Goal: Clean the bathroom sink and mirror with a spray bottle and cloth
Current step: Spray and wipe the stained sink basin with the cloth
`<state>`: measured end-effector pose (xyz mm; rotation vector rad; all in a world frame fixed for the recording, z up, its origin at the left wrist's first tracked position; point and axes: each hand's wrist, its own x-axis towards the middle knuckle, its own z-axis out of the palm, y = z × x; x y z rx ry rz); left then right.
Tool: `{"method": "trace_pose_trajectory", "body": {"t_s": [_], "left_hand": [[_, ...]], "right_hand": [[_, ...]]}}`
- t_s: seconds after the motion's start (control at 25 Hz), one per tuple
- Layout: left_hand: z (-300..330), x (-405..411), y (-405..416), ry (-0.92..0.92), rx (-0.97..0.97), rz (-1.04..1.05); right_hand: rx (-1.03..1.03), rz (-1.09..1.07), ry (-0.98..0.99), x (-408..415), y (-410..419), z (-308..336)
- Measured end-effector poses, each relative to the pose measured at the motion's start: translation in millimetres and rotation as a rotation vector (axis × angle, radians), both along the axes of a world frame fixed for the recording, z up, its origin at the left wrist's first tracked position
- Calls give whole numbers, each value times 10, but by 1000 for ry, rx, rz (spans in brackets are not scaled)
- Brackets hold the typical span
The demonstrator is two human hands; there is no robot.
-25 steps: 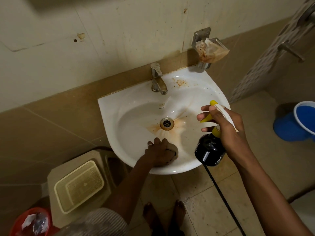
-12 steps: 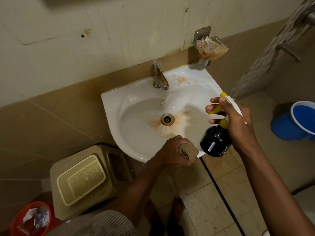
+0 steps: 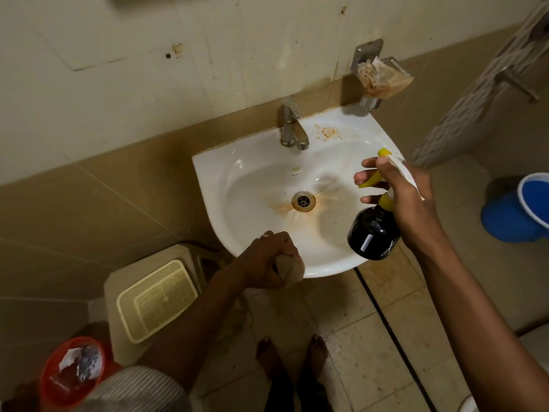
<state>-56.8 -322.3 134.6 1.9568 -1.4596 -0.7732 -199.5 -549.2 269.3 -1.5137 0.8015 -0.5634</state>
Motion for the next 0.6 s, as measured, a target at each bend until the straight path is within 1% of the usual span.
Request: {"method": "trace_pose_trajectory", "body": {"t_s": [0.12,0.2,0.24,0.28,0.36,0.4,0.44,0.48,0.6], "left_hand": [[145,280,171,-110,102,-31],[294,492,304,-256,209,-40],[351,566,391,-292,199,36],[390,595,474,-277,116,192],[382,448,580,-134,-125,648],[335,300,585,-75,-204,841],[260,143,556,-31,-232,956],[189,-11,504,-10,-223,1004],[51,-209,353,-69,-186,1031]], "right_hand": [[-7,30,-10,80,58,32],[-11,37,-19,105,64,59],[-15,42,-23,113,63,70],[-20,41,-26,117,55,72],[-23,34,-23,108,25,51],[-22,31,-19,106,14,30],[-20,28,-15,106,7,11],[-16,26,-13,108,13,-3],[1,22,-15,123,26,-55]]}}
